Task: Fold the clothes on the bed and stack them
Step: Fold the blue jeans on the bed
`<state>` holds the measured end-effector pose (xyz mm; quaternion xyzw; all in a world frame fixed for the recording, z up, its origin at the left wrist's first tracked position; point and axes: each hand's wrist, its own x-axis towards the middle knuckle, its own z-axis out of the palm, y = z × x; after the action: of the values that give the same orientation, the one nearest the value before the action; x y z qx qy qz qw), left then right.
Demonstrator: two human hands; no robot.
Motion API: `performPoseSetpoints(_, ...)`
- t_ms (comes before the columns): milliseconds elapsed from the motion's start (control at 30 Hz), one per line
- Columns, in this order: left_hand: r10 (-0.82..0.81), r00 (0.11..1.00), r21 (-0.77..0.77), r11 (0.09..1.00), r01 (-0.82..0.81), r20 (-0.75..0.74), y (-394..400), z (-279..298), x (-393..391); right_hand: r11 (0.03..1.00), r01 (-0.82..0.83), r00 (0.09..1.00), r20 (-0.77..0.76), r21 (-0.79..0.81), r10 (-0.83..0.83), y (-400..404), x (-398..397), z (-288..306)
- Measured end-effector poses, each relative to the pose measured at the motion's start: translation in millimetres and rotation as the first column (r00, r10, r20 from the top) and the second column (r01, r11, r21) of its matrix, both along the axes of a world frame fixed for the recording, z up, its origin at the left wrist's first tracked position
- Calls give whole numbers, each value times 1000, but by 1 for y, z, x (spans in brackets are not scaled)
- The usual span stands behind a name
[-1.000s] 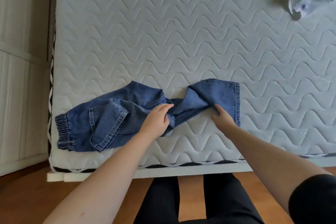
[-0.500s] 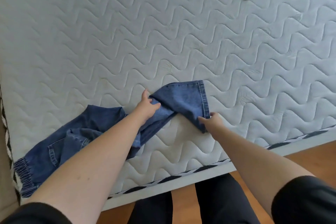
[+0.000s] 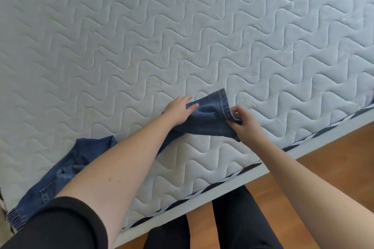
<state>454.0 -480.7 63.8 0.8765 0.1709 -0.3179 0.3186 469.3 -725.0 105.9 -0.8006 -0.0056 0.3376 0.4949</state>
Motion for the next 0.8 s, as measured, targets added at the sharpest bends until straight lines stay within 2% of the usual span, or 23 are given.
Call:
performPoseSetpoints(100, -158, 974, -230, 966, 119, -162, -37, 7, 32, 1000, 11, 1000, 25, 7, -11, -31, 9, 16)
performPoseSetpoints(133, -218, 951, -271, 950, 156, -217, -48, 11, 41, 1000, 28, 999, 33, 0, -28, -41, 12, 18)
performPoseSetpoints(200, -234, 932, -332, 933, 136, -276, -65, 16, 57, 997, 56, 997, 61, -52, -53, -59, 18, 19)
performPoseSetpoints(267, -171, 967, -315, 943, 104, -190, -76, 13, 71, 984, 92, 995, 60, -152, -84, -72, 22, 14)
performPoseSetpoints(333, -21, 1000, -237, 971, 23, 10, -84, 11, 83, 958, 91, 996, 9, -272, -92, -81, 26, 6)
performPoseSetpoints(400, 76, 988, -231, 972, -44, 134, -88, 11, 95, 952, 43, 995, -68, -302, -66, -89, 30, -5)
performPoseSetpoints(500, -15, 988, -177, 983, 43, 155, -96, 7, 113, 984, -9, 960, -278, -177, -41, -98, 35, -17)
performPoseSetpoints(567, -15, 986, -141, 989, 38, 163, -100, 4, 125, 988, -44, 951, -309, -150, -5, -102, 38, -26)
performPoseSetpoints(667, -60, 983, -74, 995, 74, 176, -99, -2, 141, 997, 51, 924, -376, -57, -69, -106, 47, -33)
performPoseSetpoints(800, -125, 973, -33, 990, 134, 196, -99, -11, 161, 989, 58, 961, -260, -137, -93, -123, 71, -36)
